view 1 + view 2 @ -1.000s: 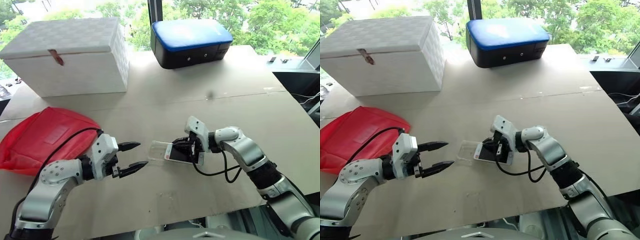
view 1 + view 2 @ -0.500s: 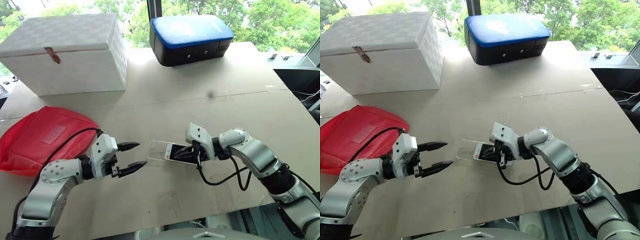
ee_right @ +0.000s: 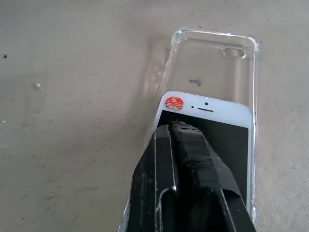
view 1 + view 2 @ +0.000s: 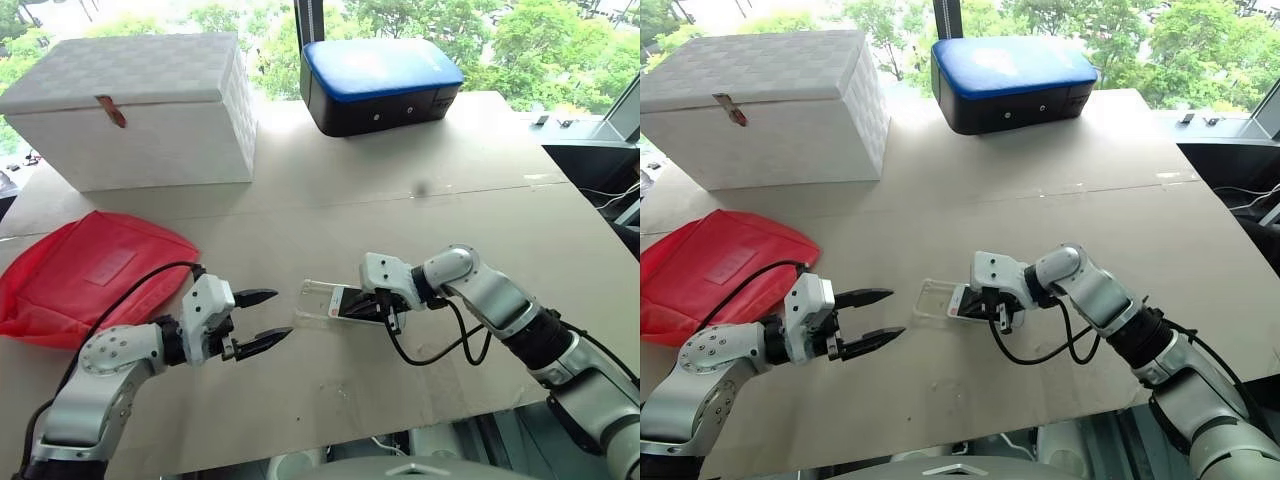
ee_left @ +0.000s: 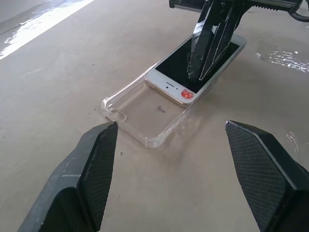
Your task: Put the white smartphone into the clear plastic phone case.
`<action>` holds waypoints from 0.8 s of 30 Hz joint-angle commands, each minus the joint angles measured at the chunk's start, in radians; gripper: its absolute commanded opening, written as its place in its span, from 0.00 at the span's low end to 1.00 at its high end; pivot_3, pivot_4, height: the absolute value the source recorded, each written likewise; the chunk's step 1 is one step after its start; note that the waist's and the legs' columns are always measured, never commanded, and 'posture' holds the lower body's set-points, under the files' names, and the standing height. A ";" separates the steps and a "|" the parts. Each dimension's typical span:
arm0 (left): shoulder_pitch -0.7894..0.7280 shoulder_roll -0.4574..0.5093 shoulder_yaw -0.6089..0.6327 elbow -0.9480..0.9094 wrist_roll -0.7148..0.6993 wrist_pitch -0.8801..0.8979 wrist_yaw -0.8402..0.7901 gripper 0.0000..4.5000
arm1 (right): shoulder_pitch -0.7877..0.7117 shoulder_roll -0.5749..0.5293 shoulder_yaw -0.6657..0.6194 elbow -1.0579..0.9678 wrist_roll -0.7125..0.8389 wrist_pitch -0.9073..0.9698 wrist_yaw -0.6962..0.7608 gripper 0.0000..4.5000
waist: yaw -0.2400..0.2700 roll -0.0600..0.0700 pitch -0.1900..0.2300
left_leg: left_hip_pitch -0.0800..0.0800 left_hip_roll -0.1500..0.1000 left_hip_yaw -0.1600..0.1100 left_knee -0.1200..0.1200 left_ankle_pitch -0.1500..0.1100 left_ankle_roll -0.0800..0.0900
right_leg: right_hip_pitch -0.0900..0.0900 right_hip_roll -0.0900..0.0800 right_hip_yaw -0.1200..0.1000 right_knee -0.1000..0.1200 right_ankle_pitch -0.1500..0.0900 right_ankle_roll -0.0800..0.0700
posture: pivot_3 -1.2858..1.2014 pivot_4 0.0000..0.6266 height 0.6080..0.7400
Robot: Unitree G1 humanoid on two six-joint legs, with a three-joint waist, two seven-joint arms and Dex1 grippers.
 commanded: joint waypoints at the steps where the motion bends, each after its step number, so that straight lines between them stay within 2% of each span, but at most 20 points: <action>1: -0.016 0.013 -0.009 -0.010 0.038 0.001 0.028 0.80 | 0.050 0.014 -0.100 0.010 0.060 0.073 -0.035 0.01 | -0.001 0.000 0.000 | 0.000 0.000 0.000 0.000 0.000 0.000 | 0.000 0.000 0.000 0.000 0.000 0.001 | 0.52 0.24 0.96; 4: -0.047 0.011 -0.023 0.005 0.033 0.029 0.027 0.80 | 0.057 0.012 -0.239 -0.111 0.155 0.149 -0.063 0.01 | 0.004 -0.001 0.003 | -0.004 0.000 -0.001 0.000 0.002 -0.004 | -0.002 0.000 -0.001 0.000 0.002 0.002 | 0.52 0.24 0.96; 7: -0.084 0.016 -0.041 0.036 0.034 0.043 0.012 0.62 | 0.091 -0.045 -0.325 -0.268 0.213 0.238 -0.091 0.00 | 0.005 0.002 0.007 | -0.005 -0.001 -0.001 0.000 0.002 -0.004 | -0.003 -0.001 -0.001 -0.001 0.002 0.002 | 0.52 0.24 0.96; 10: -0.115 0.016 -0.057 0.065 0.041 0.044 0.002 0.32 | 0.167 -0.129 -0.396 -0.418 0.248 0.306 -0.121 0.00 | 0.010 0.001 0.007 | -0.006 -0.001 -0.002 -0.002 0.002 -0.004 | -0.003 -0.001 -0.003 -0.003 0.002 0.003 | 0.52 0.24 0.96; 11: -0.128 0.016 -0.065 0.078 0.047 0.042 -0.001 0.18 | 0.209 -0.170 -0.428 -0.470 0.261 0.337 -0.130 0.00 | 0.010 0.001 0.007 | -0.006 -0.001 -0.002 -0.003 0.002 -0.004 | -0.003 0.000 -0.004 -0.004 0.002 0.002 | 0.52 0.24 0.96; 13: -0.154 0.020 -0.089 0.115 0.070 0.030 -0.010 0.01 | 0.325 -0.282 -0.488 -0.569 0.261 0.374 -0.131 0.00 | 0.024 0.003 0.008 | -0.007 -0.001 -0.001 -0.004 0.002 -0.004 | -0.002 0.001 -0.004 -0.006 0.002 0.003 | 0.52 0.24 0.96; 16: -0.197 0.022 -0.131 0.177 0.111 0.010 -0.024 0.01 | 0.475 -0.408 -0.541 -0.649 0.249 0.389 -0.142 0.00 | 0.026 0.002 0.009 | -0.008 -0.002 -0.001 -0.004 0.000 -0.002 | -0.002 0.002 -0.005 -0.010 0.002 0.003 | 0.52 0.24 0.96; 18: -0.220 0.024 -0.158 0.209 0.136 -0.006 -0.039 0.01 | 0.523 -0.437 -0.564 -0.671 0.259 0.400 -0.162 0.00 | 0.021 -0.001 0.011 | -0.008 -0.002 0.000 -0.003 0.000 -0.001 | -0.001 0.002 -0.005 -0.010 0.002 0.004 | 0.52 0.24 0.96; 24: -0.313 0.001 -0.240 0.292 0.180 -0.048 -0.085 0.01 | 0.492 -0.461 -0.445 -0.667 0.197 0.403 -0.220 0.00 | 0.024 -0.001 0.011 | -0.006 0.001 -0.001 -0.001 -0.002 0.003 | -0.001 0.005 -0.003 -0.010 0.001 0.003 | 0.52 0.24 0.96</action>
